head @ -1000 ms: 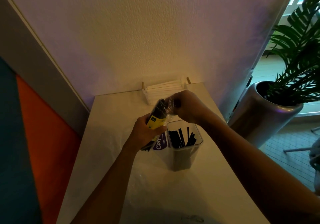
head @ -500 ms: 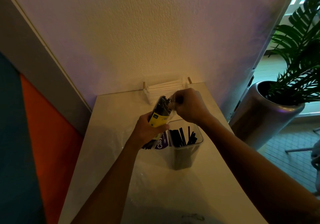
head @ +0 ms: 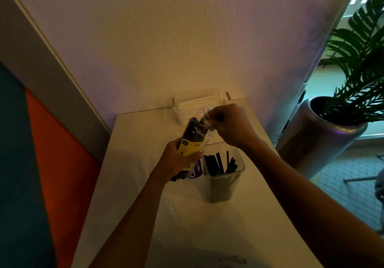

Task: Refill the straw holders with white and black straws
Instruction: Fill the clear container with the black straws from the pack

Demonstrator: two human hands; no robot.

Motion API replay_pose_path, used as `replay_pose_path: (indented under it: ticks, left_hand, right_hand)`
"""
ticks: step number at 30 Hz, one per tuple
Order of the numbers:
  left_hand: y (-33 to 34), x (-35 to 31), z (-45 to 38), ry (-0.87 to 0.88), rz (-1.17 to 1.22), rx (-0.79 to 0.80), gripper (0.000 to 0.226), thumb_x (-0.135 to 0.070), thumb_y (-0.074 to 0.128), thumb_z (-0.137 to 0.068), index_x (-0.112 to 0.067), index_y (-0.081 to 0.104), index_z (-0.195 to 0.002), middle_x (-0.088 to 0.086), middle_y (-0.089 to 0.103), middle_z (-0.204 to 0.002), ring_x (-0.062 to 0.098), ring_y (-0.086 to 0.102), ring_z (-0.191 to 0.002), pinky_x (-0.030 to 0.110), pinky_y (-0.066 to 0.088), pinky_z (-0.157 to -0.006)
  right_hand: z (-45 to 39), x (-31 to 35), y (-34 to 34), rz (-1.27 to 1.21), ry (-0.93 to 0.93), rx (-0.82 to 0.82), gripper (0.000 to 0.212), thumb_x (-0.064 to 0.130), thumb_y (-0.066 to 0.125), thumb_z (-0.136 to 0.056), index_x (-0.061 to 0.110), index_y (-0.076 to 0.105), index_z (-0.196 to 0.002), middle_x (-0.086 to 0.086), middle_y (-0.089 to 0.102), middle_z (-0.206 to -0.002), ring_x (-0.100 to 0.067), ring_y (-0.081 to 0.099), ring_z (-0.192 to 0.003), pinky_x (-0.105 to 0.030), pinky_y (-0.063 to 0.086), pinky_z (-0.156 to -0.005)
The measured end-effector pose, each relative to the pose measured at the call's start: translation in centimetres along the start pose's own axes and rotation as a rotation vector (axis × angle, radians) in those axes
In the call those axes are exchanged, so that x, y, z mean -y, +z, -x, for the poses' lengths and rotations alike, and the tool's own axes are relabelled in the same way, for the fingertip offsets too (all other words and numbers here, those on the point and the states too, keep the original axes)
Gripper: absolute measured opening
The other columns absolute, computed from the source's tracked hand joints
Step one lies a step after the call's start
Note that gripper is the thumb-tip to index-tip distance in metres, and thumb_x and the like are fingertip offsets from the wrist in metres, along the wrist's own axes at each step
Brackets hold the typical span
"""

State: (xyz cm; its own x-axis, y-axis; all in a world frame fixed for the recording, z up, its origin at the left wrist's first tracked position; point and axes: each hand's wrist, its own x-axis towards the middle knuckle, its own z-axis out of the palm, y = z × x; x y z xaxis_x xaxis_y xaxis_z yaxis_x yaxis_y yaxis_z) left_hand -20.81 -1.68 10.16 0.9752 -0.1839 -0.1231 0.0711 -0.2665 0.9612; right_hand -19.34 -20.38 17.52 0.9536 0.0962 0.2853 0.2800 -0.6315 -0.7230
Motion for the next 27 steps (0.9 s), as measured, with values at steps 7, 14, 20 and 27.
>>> replay_pose_path:
  ticks: [7, 14, 20, 27]
  left_hand:
    - [0.2, 0.4, 0.2, -0.009, 0.018, 0.028, 0.034, -0.013, 0.080, -0.075, -0.032, 0.060, -0.096, -0.011, 0.069, -0.091, 0.000, 0.068, -0.075, 0.013, 0.051, -0.057]
    - [0.3, 0.4, 0.2, -0.009, 0.010, 0.043, 0.033, -0.014, 0.080, -0.076, -0.031, 0.061, -0.096, -0.010, 0.069, -0.091, 0.004, 0.068, -0.078, 0.013, 0.051, -0.058]
    - [0.3, 0.6, 0.4, 0.006, 0.035, 0.056, 0.033, -0.010, 0.079, -0.076, -0.030, 0.061, -0.096, -0.011, 0.069, -0.090, -0.001, 0.068, -0.075, 0.011, 0.051, -0.058]
    - [0.3, 0.8, 0.3, 0.009, 0.018, 0.066, 0.033, -0.013, 0.080, -0.075, -0.031, 0.062, -0.097, -0.009, 0.070, -0.091, 0.005, 0.069, -0.080, 0.015, 0.053, -0.061]
  right_hand:
    - [-0.2, -0.2, -0.2, 0.050, 0.029, 0.046, 0.012, 0.008, 0.066, -0.090, 0.012, 0.075, -0.096, 0.011, 0.065, -0.085, 0.008, 0.057, -0.074, 0.002, 0.040, -0.061]
    - [-0.1, 0.0, -0.6, 0.094, 0.048, 0.160, 0.010, 0.010, 0.066, -0.090, 0.018, 0.072, -0.089, 0.014, 0.062, -0.074, -0.001, 0.061, -0.070, -0.010, 0.043, -0.060]
    - [-0.4, 0.0, -0.7, 0.120, 0.019, 0.067, 0.016, 0.001, 0.065, -0.088, 0.010, 0.075, -0.096, 0.007, 0.066, -0.086, 0.002, 0.059, -0.073, 0.001, 0.041, -0.058]
    - [-0.2, 0.2, -1.3, 0.117, 0.021, 0.176, 0.015, 0.007, 0.065, -0.090, 0.018, 0.073, -0.095, 0.004, 0.070, -0.097, -0.004, 0.064, -0.086, -0.007, 0.043, -0.067]
